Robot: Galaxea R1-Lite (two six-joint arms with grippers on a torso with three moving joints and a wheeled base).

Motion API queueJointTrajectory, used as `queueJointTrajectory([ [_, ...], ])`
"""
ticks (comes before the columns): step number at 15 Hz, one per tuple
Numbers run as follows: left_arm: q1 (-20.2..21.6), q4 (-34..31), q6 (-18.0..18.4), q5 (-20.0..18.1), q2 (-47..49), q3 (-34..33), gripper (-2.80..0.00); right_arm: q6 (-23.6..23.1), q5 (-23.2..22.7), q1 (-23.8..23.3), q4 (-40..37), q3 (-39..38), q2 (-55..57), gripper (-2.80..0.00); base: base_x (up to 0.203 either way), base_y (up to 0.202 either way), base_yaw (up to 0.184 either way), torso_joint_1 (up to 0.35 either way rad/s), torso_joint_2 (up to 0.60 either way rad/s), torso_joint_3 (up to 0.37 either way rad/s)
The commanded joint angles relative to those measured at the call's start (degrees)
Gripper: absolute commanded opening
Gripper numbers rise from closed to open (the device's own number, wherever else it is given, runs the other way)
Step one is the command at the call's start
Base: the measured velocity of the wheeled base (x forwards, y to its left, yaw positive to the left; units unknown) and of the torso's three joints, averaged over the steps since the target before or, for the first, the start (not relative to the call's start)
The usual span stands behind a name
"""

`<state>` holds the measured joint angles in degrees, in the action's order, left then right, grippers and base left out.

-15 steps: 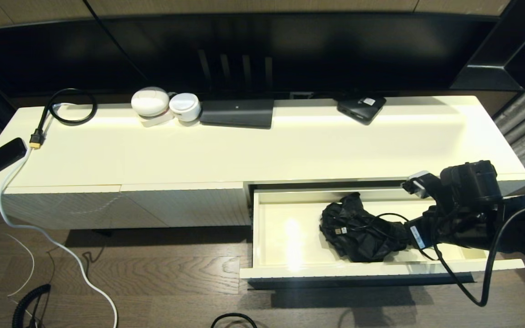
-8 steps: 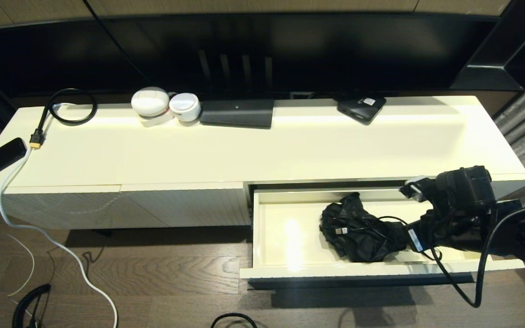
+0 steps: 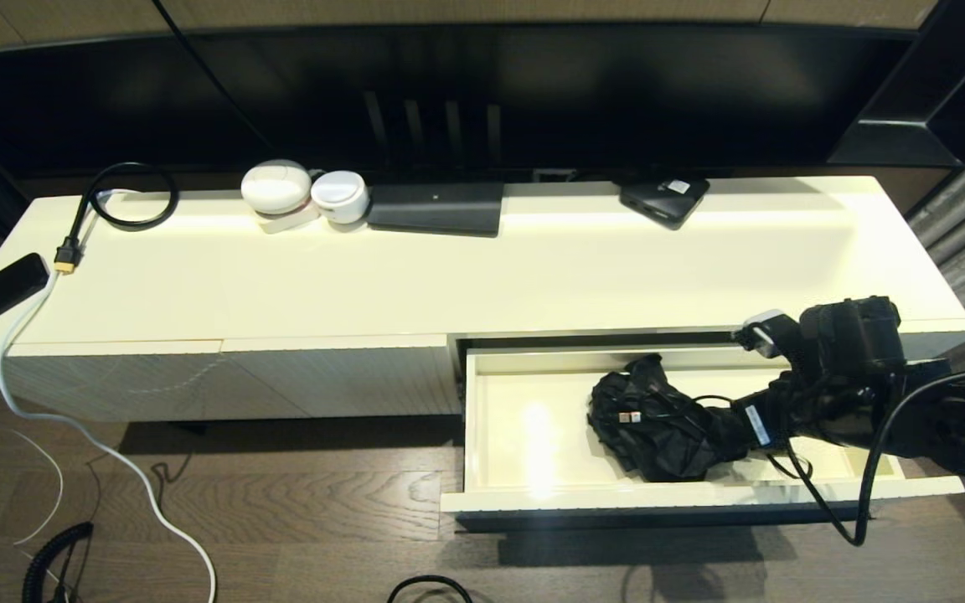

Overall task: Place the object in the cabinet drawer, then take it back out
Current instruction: Put the data cable in the drawer

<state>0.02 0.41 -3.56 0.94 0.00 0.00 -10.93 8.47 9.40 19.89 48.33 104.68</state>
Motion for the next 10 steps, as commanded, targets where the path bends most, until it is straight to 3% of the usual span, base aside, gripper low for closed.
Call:
queueJointTrajectory([
  [1,-0.01,0.02,-0.04,0.03,0.00,0.00,-2.80,-0.05,0.05,0.09,0.32,-0.16,0.78,0.00,0.000,0.000,0.000,0.000,0.00,0.000],
  [7,0.06,0.02,-0.04,0.03,0.00,0.00,-2.80,-0.52,-0.07,0.09,0.29,1.17,-6.92,0.00,0.000,0.000,0.000,0.000,0.00,0.000],
  [10,0.05,0.03,-0.04,0.03,0.00,0.00,-2.80,-6.02,-0.36,0.09,-2.11,0.01,-15.32,0.00,0.000,0.000,0.000,0.000,0.00,0.000],
])
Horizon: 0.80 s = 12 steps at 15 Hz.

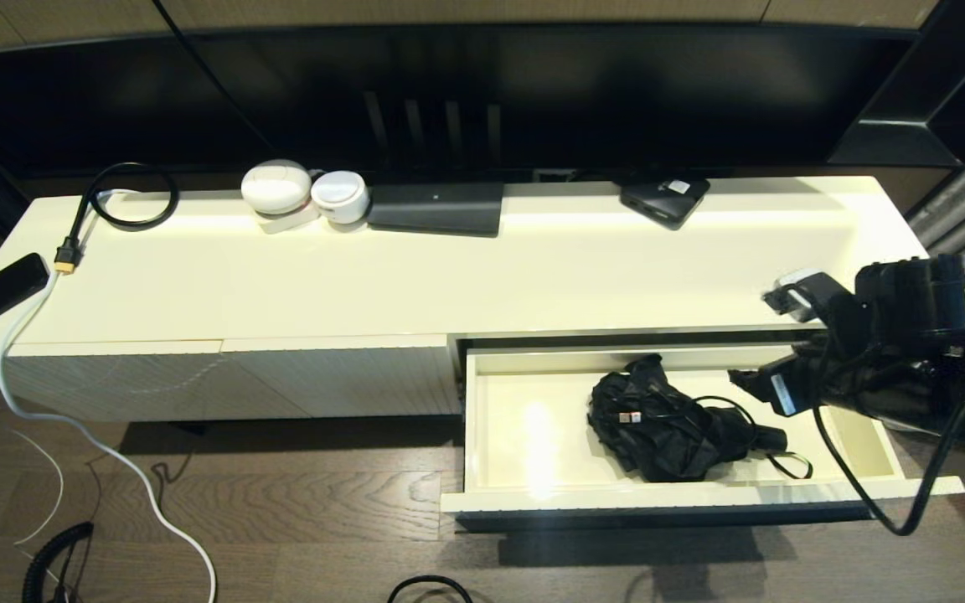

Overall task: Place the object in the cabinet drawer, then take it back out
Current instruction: Put the data cable in the drawer, then close the drawer

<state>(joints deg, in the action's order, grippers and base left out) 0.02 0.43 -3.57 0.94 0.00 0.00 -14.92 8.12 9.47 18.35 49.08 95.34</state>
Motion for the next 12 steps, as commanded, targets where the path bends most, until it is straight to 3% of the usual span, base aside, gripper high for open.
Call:
queueJointTrajectory([
  [1,0.00,0.01,-0.03,0.03,0.00,0.00,-2.80,-5.41,-0.10,0.02,-1.81,-2.06,-9.07,0.00,0.000,0.000,0.000,0.000,0.00,0.000],
  [2,-0.02,0.01,-0.03,0.03,0.00,0.00,-2.80,-8.71,-0.28,0.02,-2.95,-3.55,-11.86,-2.80,0.000,0.000,0.000,0.000,0.00,0.000],
  [6,0.05,0.01,-0.03,0.03,0.00,0.00,-2.80,-17.60,-2.70,0.65,-7.73,-9.71,-19.13,-2.80,0.000,0.000,0.000,0.000,0.00,0.000],
  [8,0.02,0.01,-0.03,0.03,0.00,0.00,-2.80,-24.34,-3.19,2.13,-8.21,-13.91,-20.50,-2.80,0.000,0.000,0.000,0.000,0.00,0.000],
  [12,0.06,0.01,-0.03,0.03,0.00,-0.07,-2.80,-33.76,-4.88,10.63,-7.39,-19.42,-19.79,-2.80,0.000,0.000,0.000,0.000,0.00,0.000],
])
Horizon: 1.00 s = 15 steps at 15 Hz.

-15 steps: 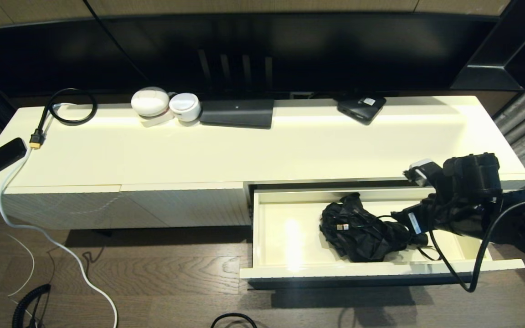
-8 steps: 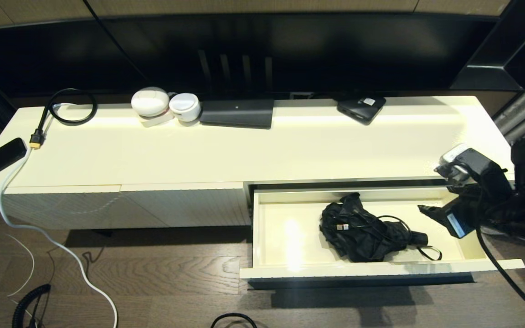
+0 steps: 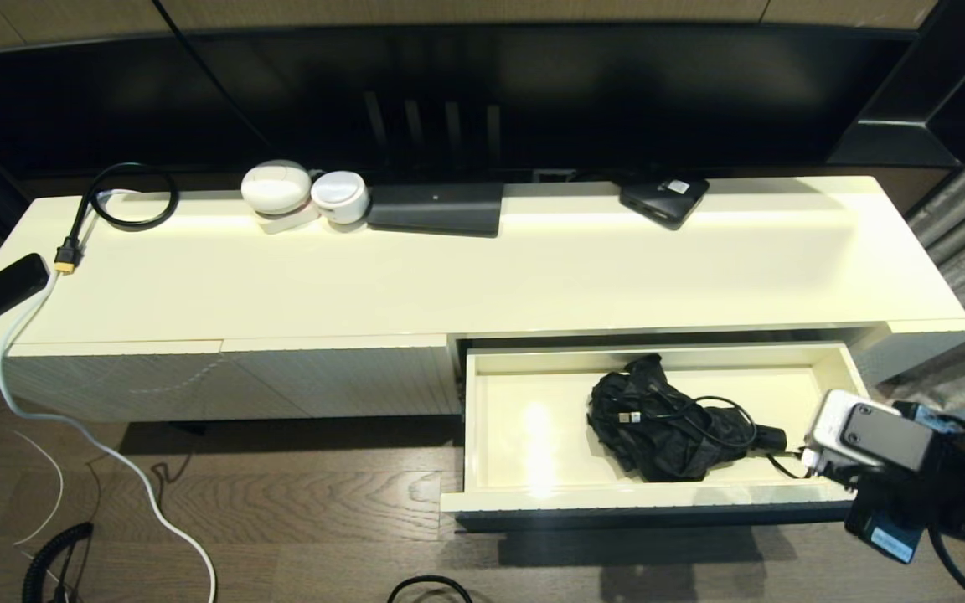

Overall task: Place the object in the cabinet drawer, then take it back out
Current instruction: Close the drawer

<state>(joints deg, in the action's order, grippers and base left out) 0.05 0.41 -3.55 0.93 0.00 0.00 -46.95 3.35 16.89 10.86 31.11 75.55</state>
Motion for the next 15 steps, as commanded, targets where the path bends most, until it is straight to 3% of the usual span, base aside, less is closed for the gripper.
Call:
queueJointTrajectory([
  [1,0.03,0.02,-0.06,0.04,0.00,0.00,-2.80,-2.52,-0.17,5.87,0.09,-1.83,1.25,-2.80,0.000,0.000,0.000,0.000,0.00,0.000],
  [7,0.04,0.02,-0.06,0.04,0.00,0.00,-2.80,-3.16,-0.27,8.82,2.66,-2.90,13.38,-2.80,0.000,0.000,0.000,0.000,0.00,0.000],
  [15,-0.04,0.02,-0.06,0.04,0.00,-0.02,-2.80,-3.32,-0.14,8.77,14.07,-3.89,24.11,-2.80,0.000,0.000,0.000,0.000,0.00,0.000],
])
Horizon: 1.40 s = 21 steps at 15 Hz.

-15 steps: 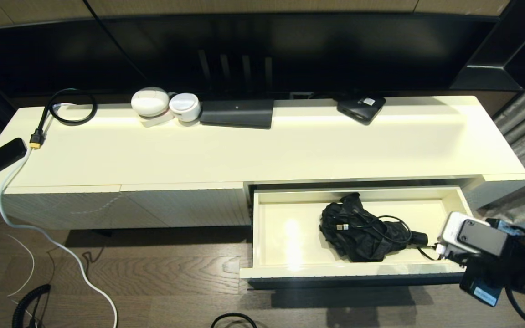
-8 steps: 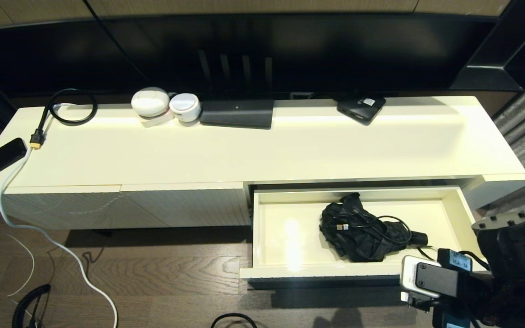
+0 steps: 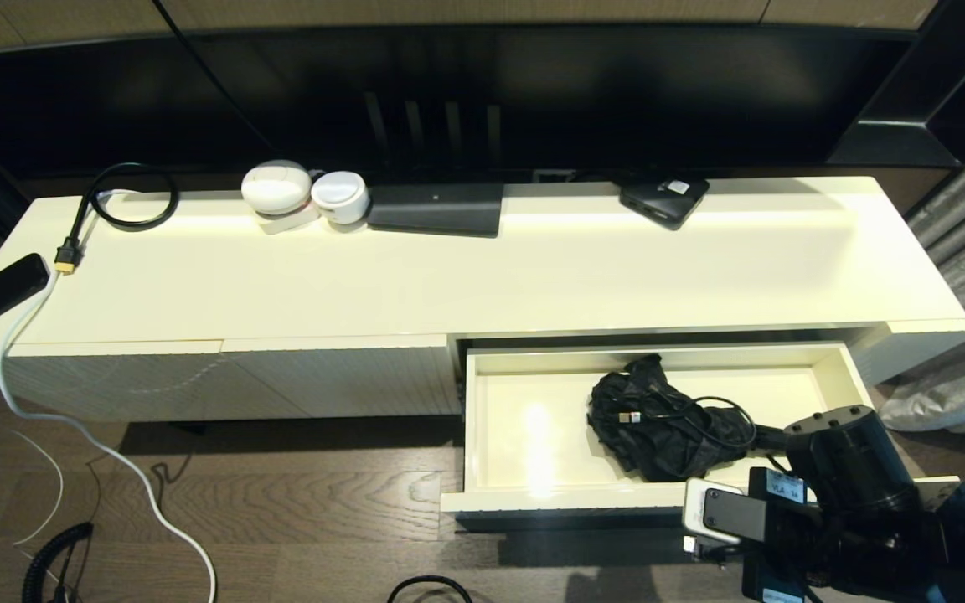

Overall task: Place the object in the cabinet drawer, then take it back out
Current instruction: Close the drawer

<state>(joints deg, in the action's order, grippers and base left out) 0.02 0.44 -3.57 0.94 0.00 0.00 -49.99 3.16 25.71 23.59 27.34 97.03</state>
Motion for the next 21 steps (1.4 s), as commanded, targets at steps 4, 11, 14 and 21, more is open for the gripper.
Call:
queueJointTrajectory([
  [4,0.06,0.00,-0.03,0.03,0.00,0.00,-2.80,-0.67,0.53,-0.05,7.08,-0.84,4.65,-2.80,0.000,0.000,0.000,0.000,0.00,0.000],
  [11,0.02,0.00,-0.03,0.03,0.00,0.00,-2.80,-1.36,1.48,-0.31,11.30,-1.15,5.01,-2.80,0.000,0.000,0.000,0.000,0.00,0.000],
  [14,-0.01,0.00,-0.03,0.03,0.00,0.00,-2.80,-2.74,1.50,-0.57,11.47,-0.32,4.87,-2.80,0.000,0.000,0.000,0.000,0.00,0.000],
  [21,-0.02,0.00,-0.03,0.03,0.00,0.00,-2.80,-4.41,4.31,-0.66,14.80,0.75,5.63,-2.80,0.000,0.000,0.000,0.000,0.00,0.000],
])
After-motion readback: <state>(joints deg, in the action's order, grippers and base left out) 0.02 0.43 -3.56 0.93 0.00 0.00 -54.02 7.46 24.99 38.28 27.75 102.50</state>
